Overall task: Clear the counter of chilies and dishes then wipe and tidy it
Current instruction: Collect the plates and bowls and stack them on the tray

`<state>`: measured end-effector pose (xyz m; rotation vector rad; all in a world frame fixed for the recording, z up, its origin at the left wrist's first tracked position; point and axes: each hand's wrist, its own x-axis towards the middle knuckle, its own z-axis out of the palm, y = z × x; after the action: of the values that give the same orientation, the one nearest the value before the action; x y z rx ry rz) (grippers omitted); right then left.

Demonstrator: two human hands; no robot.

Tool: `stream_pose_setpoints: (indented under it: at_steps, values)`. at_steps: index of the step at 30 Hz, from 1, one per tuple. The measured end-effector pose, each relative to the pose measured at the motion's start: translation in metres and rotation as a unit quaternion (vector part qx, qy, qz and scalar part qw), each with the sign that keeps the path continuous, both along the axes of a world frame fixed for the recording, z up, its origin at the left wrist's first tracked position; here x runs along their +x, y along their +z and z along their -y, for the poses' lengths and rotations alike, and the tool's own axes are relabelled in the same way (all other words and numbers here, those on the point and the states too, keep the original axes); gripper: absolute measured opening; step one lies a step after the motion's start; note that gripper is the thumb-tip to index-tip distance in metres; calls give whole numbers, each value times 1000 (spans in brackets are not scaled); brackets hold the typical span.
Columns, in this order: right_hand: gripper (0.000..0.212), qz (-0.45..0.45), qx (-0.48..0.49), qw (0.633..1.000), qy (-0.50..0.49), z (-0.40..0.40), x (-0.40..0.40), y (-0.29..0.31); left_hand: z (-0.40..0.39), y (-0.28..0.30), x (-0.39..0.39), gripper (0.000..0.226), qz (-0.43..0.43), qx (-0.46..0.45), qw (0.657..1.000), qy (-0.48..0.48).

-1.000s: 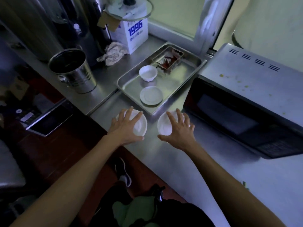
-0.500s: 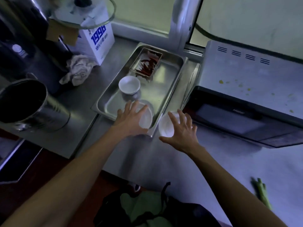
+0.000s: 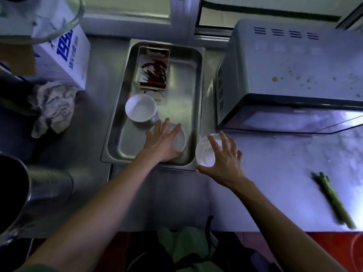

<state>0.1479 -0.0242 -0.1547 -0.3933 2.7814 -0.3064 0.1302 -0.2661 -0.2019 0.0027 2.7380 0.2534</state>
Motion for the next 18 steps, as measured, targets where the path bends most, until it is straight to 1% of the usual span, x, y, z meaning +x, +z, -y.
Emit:
stream_pose_setpoints:
  at_steps: [8,18]
  values:
    - [108,11,-11,999,-44,1,10,-6,0,-25,-16,113,20,-1,999,-29]
    - [107,17,-25,997,-75,3,8,-7,-5,-36,-25,113,23,-30,998,-59]
